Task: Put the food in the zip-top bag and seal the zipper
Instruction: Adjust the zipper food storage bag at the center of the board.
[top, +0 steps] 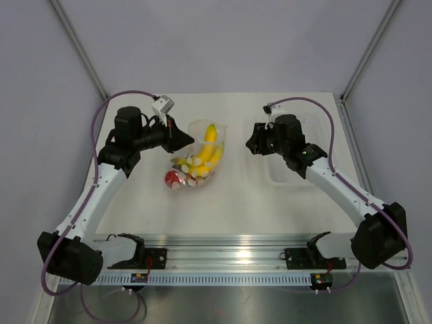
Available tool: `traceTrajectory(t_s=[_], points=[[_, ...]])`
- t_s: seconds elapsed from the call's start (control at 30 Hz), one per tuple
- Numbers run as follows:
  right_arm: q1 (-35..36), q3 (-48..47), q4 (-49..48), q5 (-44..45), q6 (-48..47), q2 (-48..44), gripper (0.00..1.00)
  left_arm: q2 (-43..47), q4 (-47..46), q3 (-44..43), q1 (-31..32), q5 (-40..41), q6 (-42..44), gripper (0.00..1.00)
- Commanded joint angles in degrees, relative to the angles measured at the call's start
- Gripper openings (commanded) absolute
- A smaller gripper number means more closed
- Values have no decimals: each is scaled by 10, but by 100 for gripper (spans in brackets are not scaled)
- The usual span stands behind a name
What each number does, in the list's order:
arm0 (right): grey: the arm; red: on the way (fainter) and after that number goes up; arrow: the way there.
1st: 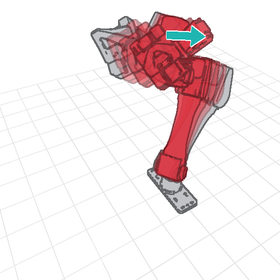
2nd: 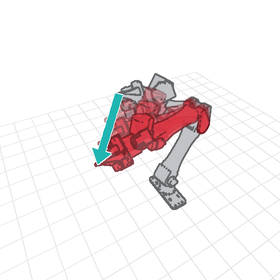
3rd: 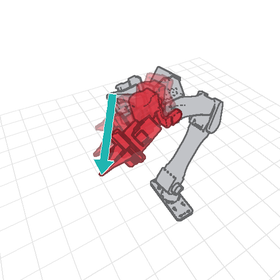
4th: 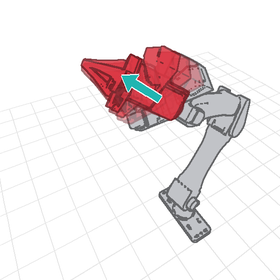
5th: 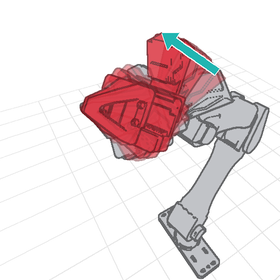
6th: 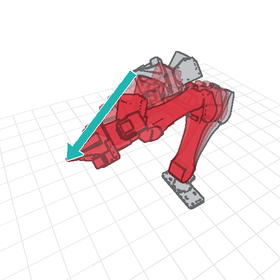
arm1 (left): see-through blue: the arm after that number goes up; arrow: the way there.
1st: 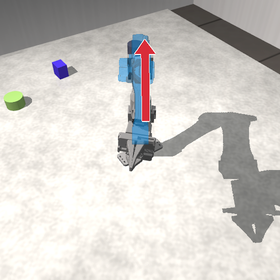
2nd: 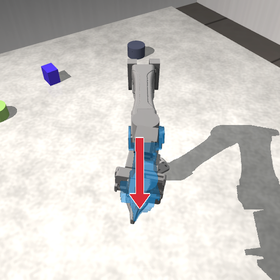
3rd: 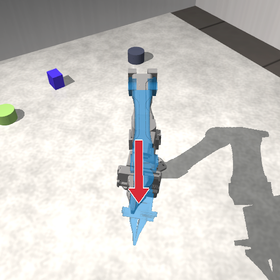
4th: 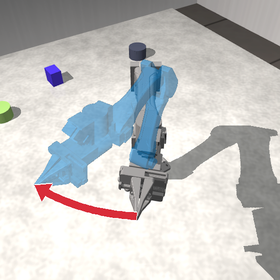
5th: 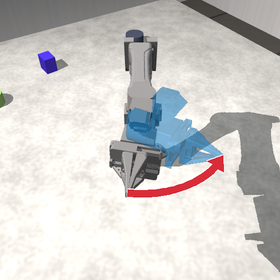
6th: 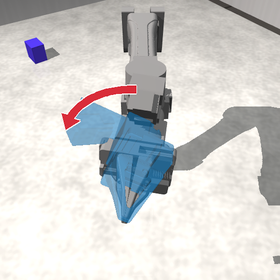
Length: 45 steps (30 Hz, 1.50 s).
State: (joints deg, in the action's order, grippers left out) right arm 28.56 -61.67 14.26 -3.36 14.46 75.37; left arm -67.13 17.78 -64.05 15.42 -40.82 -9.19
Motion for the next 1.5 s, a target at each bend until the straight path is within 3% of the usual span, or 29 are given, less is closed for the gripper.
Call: traceTrajectory(t_s=[0.0, 0.13, 0.3, 0.43, 0.7, 0.93, 1.2, 1.47], points=[[-48, 3, -121, -130, -44, -29, 49, 25, -28, -53, -27, -105, 8, 0], [-56, 24, -145, -213, -93, -22, 50, 15, -28, -77, -50, -201, 1, 0], [-59, 99, -306, -247, -94, -51, 56, 11, -46, -99, -62, -281, -10, 0], [-79, 66, -295, -326, -89, -37, 58, 8, -99, -102, -67, -327, -51, 0], [-90, 90, -339, -475, -59, -25, 58, 1, -143, -110, -77, -337, -101, 0], [-91, 126, -353, -489, -50, -70, 58, 4, -144, -109, -81, -344, -103, 0], [-93, 87, -300, -490, -97, -56, 60, 4, -173, -111, -82, -350, -127, 0], [-97, 59, -334, -571, -71, -25, 59, 5, -175, -113, -82, -357, -130, 0]])
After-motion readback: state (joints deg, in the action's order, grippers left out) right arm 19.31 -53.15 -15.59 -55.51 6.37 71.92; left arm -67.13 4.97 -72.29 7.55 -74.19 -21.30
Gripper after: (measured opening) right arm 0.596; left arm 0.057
